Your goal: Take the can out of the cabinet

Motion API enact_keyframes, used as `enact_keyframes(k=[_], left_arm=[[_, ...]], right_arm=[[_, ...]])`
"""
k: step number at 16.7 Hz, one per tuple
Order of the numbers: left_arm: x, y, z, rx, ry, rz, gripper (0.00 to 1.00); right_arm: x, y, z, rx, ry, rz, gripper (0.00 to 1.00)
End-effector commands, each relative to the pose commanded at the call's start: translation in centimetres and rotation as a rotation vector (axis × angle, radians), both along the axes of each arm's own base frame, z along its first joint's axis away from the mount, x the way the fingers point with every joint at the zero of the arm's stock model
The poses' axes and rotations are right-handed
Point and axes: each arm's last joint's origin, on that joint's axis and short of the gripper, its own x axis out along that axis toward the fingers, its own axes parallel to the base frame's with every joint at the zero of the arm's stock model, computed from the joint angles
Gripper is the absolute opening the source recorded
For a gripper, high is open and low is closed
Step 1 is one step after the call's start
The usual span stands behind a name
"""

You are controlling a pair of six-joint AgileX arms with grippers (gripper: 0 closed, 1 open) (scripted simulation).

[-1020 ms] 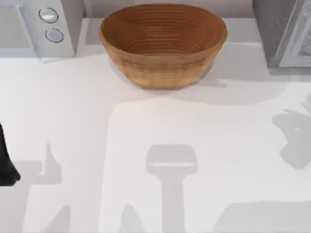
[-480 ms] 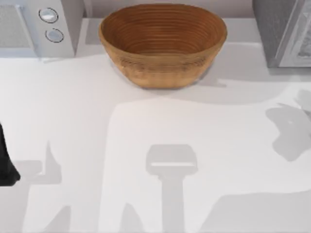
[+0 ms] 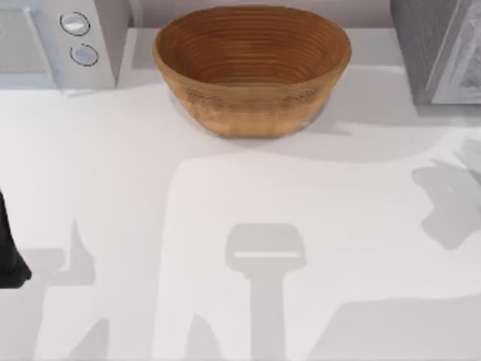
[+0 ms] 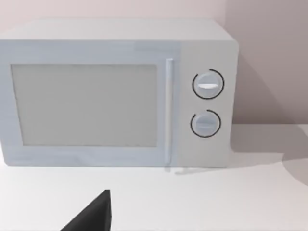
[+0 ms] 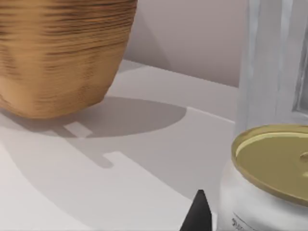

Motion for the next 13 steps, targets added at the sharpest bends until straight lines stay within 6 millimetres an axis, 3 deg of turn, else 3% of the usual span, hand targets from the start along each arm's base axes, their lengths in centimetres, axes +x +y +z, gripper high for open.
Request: enact_keyframes(k=[7, 13], left_arm=[[0.0, 0.0, 0.0, 0.0, 0.0, 0.0, 1.0], [0.0, 0.0, 0.0, 0.0, 0.0, 0.0, 1.0]], right_arm=[[0.0, 0.0, 0.0, 0.0, 0.0, 0.0, 0.98], [0.0, 0.0, 0.0, 0.0, 0.0, 0.0, 1.0]])
